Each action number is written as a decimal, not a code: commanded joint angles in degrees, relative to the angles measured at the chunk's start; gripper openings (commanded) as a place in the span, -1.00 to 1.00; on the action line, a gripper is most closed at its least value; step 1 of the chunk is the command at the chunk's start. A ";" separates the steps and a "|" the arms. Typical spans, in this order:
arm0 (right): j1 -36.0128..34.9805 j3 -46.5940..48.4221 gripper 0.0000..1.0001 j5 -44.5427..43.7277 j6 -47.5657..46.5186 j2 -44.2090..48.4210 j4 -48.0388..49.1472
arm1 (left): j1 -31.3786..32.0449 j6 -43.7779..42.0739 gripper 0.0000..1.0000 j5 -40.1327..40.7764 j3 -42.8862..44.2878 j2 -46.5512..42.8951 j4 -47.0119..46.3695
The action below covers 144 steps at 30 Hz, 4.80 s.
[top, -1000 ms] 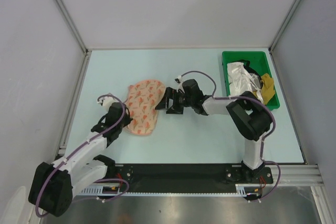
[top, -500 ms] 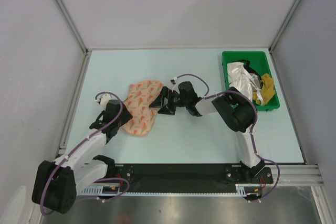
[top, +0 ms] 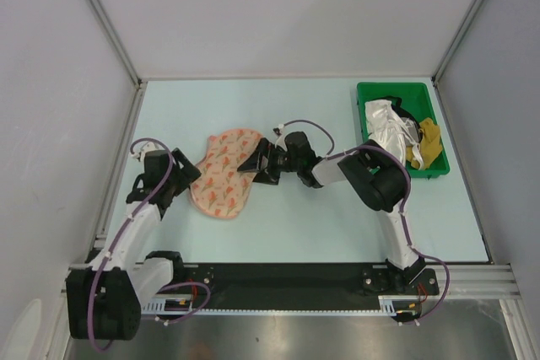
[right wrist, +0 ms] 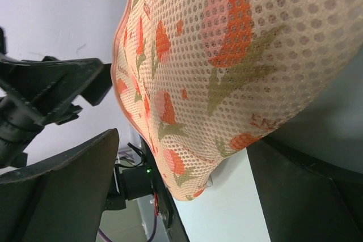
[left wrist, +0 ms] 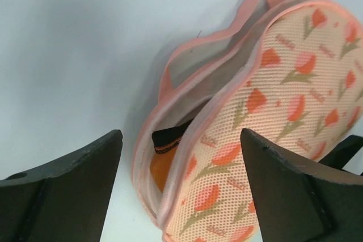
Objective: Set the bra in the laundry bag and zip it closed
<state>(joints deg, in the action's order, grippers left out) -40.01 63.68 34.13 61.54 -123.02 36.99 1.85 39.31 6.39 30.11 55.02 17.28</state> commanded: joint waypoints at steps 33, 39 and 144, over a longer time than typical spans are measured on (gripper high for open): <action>-2.62 -10.07 0.91 -4.60 5.35 2.44 11.61 | 2.30 -7.67 -0.05 -5.60 2.51 9.14 -3.31; -2.62 -6.91 0.88 -4.07 4.47 1.47 9.24 | -0.35 -5.83 0.39 -6.82 -1.19 9.47 -5.23; -7.63 -20.00 -0.61 -22.70 28.72 14.12 6.95 | 53.26 -1.07 -0.09 17.69 -22.38 -3.97 -35.29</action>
<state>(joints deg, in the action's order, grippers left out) -47.20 41.89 12.88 86.74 -110.96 44.42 54.65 40.84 21.37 7.31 48.14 -11.49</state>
